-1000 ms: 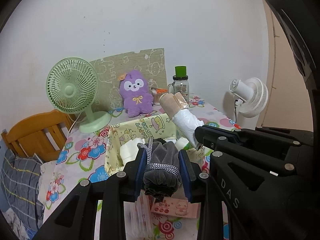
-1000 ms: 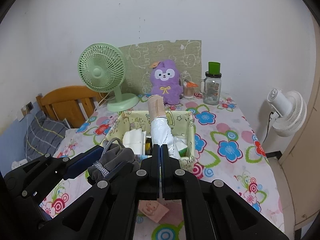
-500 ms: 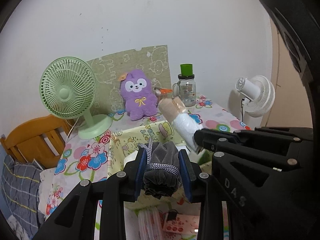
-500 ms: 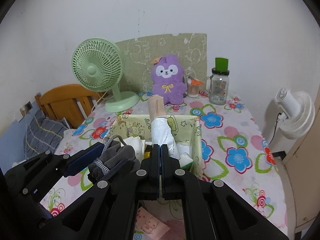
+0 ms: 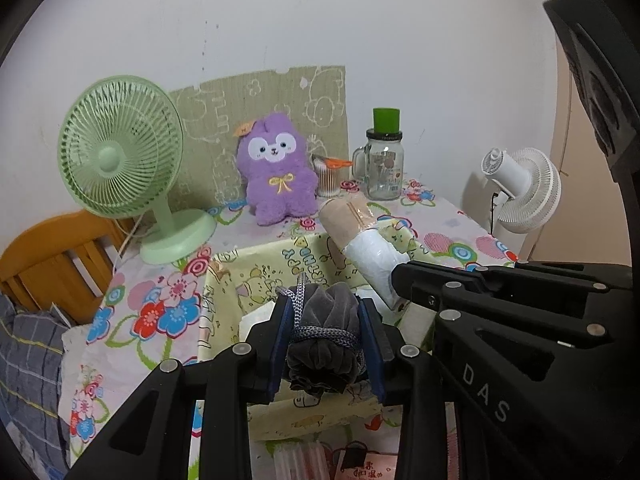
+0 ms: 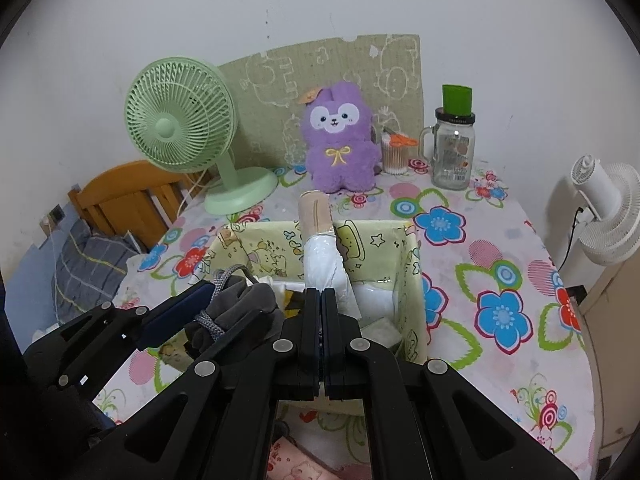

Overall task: Organize soft objects
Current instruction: 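Carry the mesh pouch with the left tool while the right tool carries the towel roll over the box, then lower both items into the box and open both tools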

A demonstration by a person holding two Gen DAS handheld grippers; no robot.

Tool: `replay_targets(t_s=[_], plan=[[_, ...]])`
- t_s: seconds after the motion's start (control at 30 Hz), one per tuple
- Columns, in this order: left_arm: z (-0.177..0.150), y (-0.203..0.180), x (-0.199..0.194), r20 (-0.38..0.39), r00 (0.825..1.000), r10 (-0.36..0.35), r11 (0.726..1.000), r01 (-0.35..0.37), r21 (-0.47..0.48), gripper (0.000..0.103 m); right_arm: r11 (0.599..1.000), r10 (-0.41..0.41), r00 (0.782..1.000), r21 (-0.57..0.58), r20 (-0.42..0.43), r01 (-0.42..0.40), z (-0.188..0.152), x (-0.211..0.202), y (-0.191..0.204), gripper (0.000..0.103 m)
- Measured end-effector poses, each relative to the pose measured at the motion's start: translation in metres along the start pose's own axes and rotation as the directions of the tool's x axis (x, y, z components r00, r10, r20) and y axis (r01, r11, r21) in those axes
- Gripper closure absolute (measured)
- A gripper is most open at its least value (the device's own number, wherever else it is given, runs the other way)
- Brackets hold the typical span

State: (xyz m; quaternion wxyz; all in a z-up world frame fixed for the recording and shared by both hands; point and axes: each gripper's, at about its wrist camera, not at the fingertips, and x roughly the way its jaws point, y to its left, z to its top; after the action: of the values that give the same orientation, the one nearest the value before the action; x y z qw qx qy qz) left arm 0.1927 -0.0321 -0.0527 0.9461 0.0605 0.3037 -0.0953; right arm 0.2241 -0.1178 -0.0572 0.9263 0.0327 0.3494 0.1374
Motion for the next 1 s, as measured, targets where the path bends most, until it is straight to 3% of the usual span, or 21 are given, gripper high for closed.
replay_targets(t_s=[0.07, 0.2, 0.33, 0.53, 0.83, 0.93, 0.97, 1.0], plan=[[-0.001, 0.003, 0.005, -0.008, 1.0, 0.002, 1.0, -0.002, -0.006, 0.065, 1.0, 0.002, 1.0, -0.003, -0.005, -0.002, 0.0, 0.006, -0.001, 0.1], [-0.003, 0.005, 0.016, -0.028, 0.999, 0.018, 1.0, -0.018, -0.007, 0.034, 1.0, 0.021, 1.0, 0.012, -0.023, -0.02, -0.001, 0.015, -0.003, 0.099], [-0.006, 0.005, 0.022, -0.039, 0.999, 0.016, 1.0, -0.016, -0.003, 0.015, 1.0, 0.015, 0.999, 0.011, -0.037, -0.015, -0.002, 0.022, -0.004, 0.099], [-0.008, 0.01, 0.025, -0.051, 0.999, 0.01, 1.0, -0.011, -0.021, 0.007, 0.999, -0.029, 0.997, -0.033, -0.066, 0.027, -0.004, 0.028, 0.002, 0.099], [-0.011, 0.013, 0.019, -0.05, 0.999, 0.017, 0.999, -0.019, -0.033, 0.005, 0.997, -0.045, 0.998, -0.06, -0.053, 0.042, -0.007, 0.021, 0.007, 0.096], [-0.013, 0.013, 0.013, -0.044, 0.999, 0.019, 0.999, -0.021, -0.039, 0.003, 0.996, -0.063, 0.997, -0.07, -0.037, 0.06, -0.009, 0.015, 0.008, 0.084], [-0.013, 0.013, 0.012, -0.043, 0.999, 0.021, 0.999, -0.023, -0.04, 0.003, 0.996, -0.064, 0.998, -0.068, -0.027, 0.062, -0.009, 0.012, 0.008, 0.074], [-0.013, 0.013, 0.01, -0.04, 0.999, 0.017, 0.999, -0.018, -0.041, 0.002, 0.996, -0.064, 0.998, -0.065, -0.016, 0.063, -0.01, 0.008, 0.008, 0.056]])
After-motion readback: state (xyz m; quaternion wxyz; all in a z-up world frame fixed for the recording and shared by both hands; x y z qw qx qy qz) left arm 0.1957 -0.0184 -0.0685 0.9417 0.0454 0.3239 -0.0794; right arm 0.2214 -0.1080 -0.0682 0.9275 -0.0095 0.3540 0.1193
